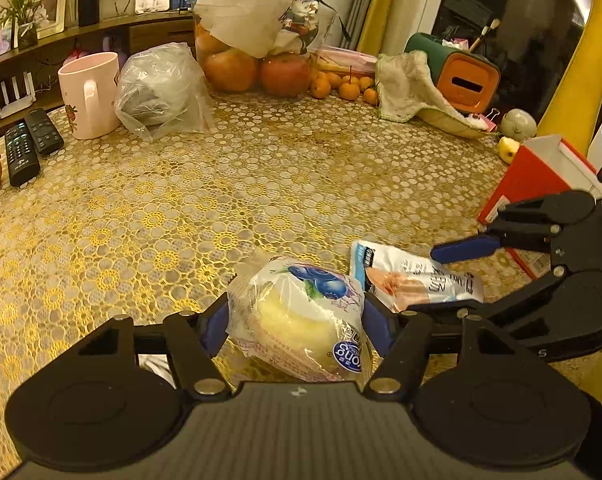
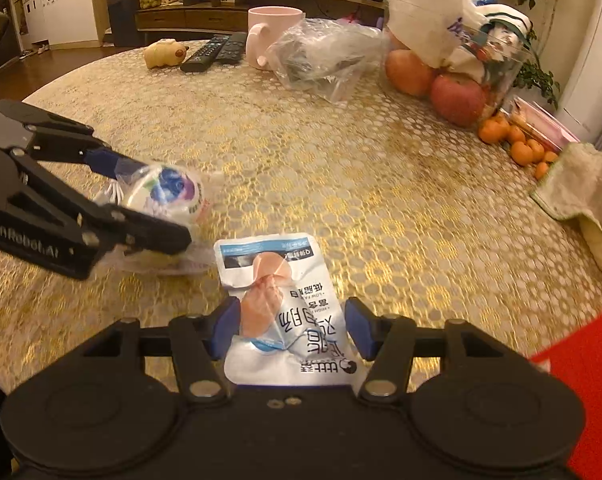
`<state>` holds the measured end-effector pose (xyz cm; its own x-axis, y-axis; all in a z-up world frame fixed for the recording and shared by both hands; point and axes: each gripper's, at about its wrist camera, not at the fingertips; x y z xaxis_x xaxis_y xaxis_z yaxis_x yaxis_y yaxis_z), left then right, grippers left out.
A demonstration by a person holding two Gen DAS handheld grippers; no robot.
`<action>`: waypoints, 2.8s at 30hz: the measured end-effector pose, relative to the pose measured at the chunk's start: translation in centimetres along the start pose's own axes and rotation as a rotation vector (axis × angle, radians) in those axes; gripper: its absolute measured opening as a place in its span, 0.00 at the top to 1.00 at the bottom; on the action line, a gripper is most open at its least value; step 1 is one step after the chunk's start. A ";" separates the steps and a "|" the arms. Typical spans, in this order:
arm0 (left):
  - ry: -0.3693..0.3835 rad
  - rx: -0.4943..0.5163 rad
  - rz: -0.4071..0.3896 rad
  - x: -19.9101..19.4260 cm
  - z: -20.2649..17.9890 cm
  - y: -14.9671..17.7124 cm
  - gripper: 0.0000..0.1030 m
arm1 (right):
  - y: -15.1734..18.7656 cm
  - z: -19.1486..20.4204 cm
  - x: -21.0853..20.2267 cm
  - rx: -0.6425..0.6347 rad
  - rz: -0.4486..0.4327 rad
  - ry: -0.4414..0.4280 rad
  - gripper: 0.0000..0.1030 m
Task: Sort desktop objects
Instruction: 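Grasp the wrapped bread roll with the left tool while the right tool grasps the white sachet, then carry the bread roll and white sachet with both tools over the shoebox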
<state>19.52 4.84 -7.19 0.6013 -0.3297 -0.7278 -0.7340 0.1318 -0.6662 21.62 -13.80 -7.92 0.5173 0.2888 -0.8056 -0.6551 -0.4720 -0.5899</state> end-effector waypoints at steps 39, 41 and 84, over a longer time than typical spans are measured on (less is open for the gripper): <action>0.088 0.113 -0.142 -10.7 -11.6 -0.9 0.35 | 5.2 -2.2 -16.4 0.115 -0.184 0.068 0.45; 0.096 0.129 -0.149 -11.0 -12.7 -1.1 0.35 | 5.6 -2.7 -17.2 0.123 -0.195 0.079 0.45; 0.200 0.327 -0.128 -1.3 -32.0 -8.5 0.35 | 16.5 -23.5 -23.5 0.481 -0.234 0.375 0.45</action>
<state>14.84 -25.78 4.62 0.5847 -0.5338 -0.6109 -0.4985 0.3577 -0.7897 11.56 -47.94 2.61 0.7760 -0.0126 -0.6306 -0.6303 0.0182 -0.7761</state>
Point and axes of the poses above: each gripper's, at about its wrist camera, not at the fingertips, and x roughly the way its jaws point, z to its left, y to its underside
